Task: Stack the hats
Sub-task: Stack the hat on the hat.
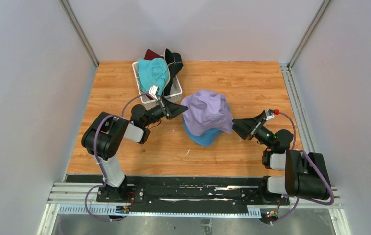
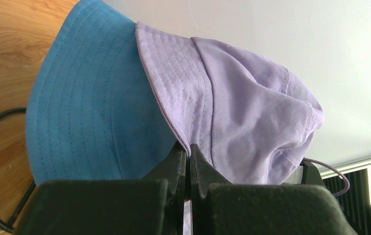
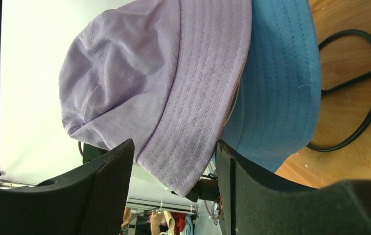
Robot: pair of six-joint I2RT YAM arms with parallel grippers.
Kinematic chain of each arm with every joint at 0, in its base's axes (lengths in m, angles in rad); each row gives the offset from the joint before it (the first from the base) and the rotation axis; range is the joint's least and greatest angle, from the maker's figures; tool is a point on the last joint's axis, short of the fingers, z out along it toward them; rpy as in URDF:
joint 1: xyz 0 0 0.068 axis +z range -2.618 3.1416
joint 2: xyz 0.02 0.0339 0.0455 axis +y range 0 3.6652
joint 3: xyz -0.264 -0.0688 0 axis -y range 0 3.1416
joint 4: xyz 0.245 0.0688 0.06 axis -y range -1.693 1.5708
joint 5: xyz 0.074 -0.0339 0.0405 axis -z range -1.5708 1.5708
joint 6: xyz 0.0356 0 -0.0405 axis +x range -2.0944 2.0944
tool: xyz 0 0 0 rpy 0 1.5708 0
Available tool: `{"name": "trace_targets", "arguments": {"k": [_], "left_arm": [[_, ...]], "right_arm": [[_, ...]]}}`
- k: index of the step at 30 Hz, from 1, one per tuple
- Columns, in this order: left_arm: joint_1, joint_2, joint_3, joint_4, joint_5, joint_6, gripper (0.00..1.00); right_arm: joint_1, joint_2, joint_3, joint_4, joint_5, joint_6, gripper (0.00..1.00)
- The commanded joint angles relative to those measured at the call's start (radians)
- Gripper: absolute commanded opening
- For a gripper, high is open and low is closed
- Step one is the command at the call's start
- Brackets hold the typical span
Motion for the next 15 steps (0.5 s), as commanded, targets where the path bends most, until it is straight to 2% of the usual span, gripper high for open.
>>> {"name": "trace_targets", "arguments": {"k": [1,7,12,15], "left_arm": [[0.011,-0.048,-0.009,-0.029,-0.008,0.048,0.00],[0.011,-0.046,-0.014,-0.031,-0.011,0.051,0.00],[0.011,-0.040,-0.016,-0.033,-0.013,0.054,0.00],[0.009,-0.036,-0.014,-0.042,-0.012,0.059,0.00]], "right_arm": [[0.010,-0.004,0.029,0.105,-0.019,0.006,0.59],[0.016,0.026,0.049,0.107,-0.017,0.001,0.47],[0.021,0.039,0.061,0.107,-0.014,-0.004,0.23],[0.022,0.046,0.056,0.108,-0.015,-0.010,0.13]]}}
